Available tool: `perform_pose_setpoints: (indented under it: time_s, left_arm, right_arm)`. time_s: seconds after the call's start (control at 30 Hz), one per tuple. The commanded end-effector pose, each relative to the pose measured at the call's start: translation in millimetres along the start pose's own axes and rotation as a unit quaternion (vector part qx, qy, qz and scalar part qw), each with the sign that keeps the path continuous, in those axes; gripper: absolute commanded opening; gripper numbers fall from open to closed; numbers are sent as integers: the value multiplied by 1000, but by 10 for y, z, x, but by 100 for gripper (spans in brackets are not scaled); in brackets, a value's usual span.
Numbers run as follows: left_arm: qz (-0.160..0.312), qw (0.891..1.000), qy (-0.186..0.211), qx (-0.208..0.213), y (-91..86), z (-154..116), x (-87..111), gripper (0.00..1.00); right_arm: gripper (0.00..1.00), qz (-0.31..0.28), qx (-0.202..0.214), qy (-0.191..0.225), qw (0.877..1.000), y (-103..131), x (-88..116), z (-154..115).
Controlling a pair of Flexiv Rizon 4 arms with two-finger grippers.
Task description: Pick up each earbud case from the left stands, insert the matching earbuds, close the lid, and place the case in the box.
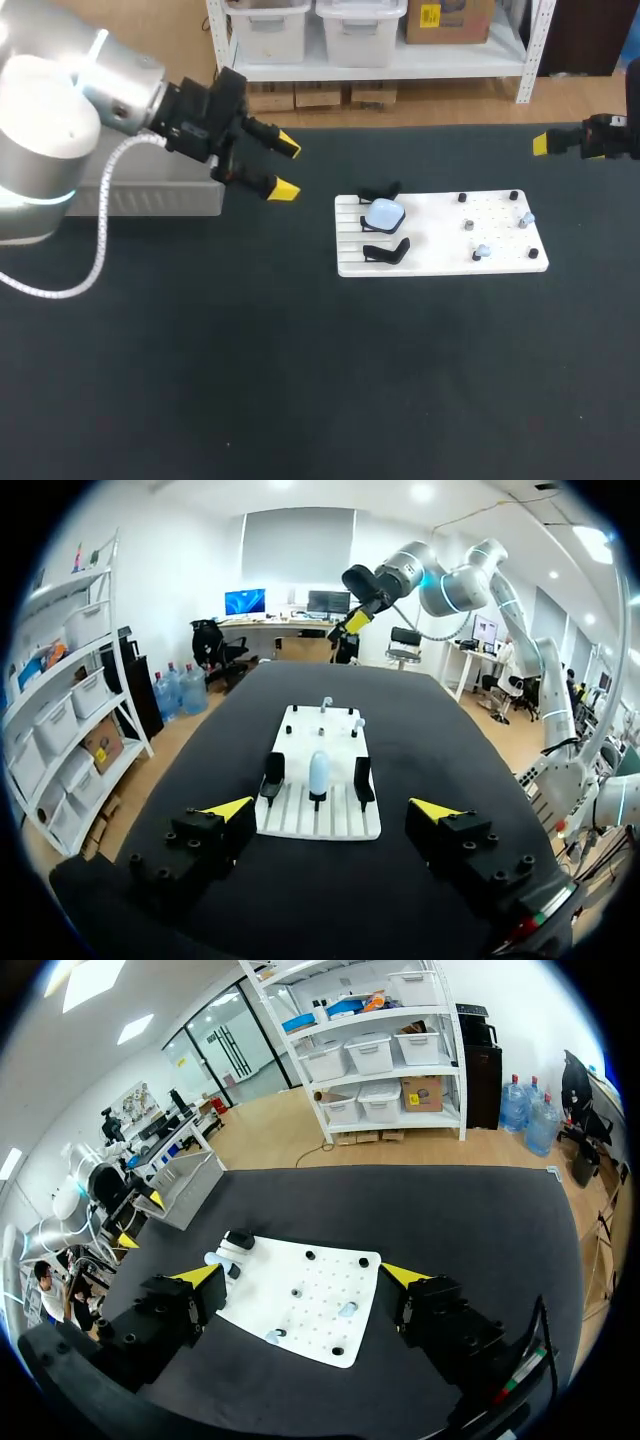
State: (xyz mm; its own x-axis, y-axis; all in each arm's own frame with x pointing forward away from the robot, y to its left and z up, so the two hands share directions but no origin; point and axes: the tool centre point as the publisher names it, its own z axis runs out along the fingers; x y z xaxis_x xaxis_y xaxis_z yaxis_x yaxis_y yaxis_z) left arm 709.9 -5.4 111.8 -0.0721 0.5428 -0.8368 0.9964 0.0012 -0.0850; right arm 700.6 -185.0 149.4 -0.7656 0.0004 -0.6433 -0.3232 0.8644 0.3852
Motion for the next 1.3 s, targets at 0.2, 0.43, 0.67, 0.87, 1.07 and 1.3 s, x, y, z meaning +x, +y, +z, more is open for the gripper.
perform_pose_setpoints:
  time_s: [0.2,0.43,0.67,0.87,1.07,1.3]
  left_arm:
    - [18,999,-26,-12,-121,382,99,100]
    - [11,997,-70,-24,-162,582,204,100]
    - [15,997,-73,-22,-92,676,243,100]
    - [26,996,-81,-2,5,755,235,98]
    - [24,996,-83,27,83,862,210,94]
    - [13,996,-77,44,180,978,211,75]
  right_arm:
    - [100,0,0,0,1000,-1,1,-4]
    - [100,0,0,0,1000,-1,1,-4]
    - [100,0,0,0,1000,-1,1,-4]
    - [100,0,0,0,1000,-1,1,-4]
    - [100,0,0,0,1000,-1,1,-4]
    - [100,0,0,0,1000,-1,1,-4]
